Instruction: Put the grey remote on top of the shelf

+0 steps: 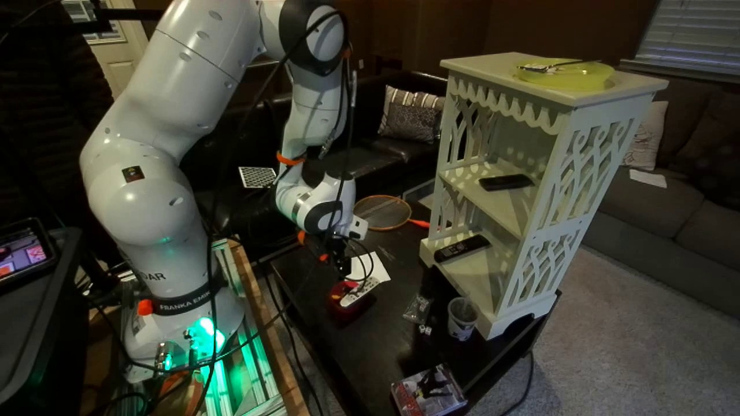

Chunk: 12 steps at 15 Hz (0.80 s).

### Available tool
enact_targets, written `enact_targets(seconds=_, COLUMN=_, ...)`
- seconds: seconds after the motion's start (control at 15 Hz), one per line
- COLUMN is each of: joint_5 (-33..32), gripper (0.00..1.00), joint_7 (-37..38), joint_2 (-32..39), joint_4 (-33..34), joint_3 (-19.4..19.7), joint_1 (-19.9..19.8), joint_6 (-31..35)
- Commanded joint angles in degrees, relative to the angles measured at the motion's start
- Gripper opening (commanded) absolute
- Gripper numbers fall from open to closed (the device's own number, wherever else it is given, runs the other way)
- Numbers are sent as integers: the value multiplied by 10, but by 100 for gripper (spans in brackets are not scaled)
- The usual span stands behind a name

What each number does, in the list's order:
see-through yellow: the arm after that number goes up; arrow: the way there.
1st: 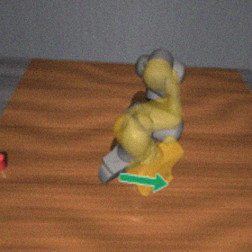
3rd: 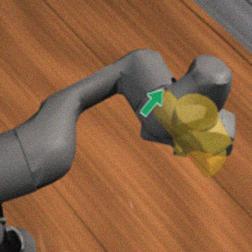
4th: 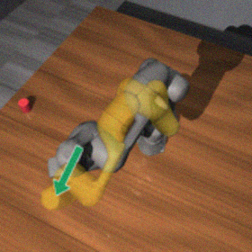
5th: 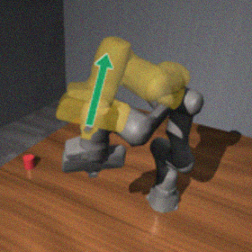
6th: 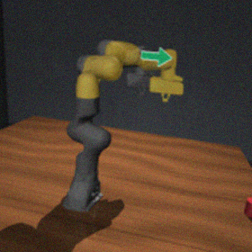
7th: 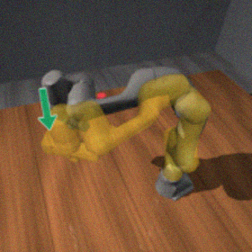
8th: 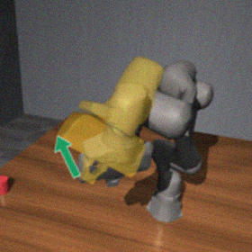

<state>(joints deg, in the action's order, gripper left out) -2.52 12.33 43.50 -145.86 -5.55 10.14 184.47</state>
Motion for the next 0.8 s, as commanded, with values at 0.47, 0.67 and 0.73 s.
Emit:
enact_targets(seconds=0.47, joint_5=23, gripper=100, joint_7=-47, joint_2=172, joint_4=124, joint_3=61, joint_1=76, joint_6=36)
enact_targets(seconds=0.67, joint_5=14, gripper=100, joint_7=-62, joint_2=195, joint_4=142, joint_3=54, joint_1=57, joint_6=60)
enact_targets(seconds=0.73, joint_5=-7, gripper=100, joint_7=-83, joint_2=190, joint_4=132, joint_3=22, joint_1=7, joint_6=81)
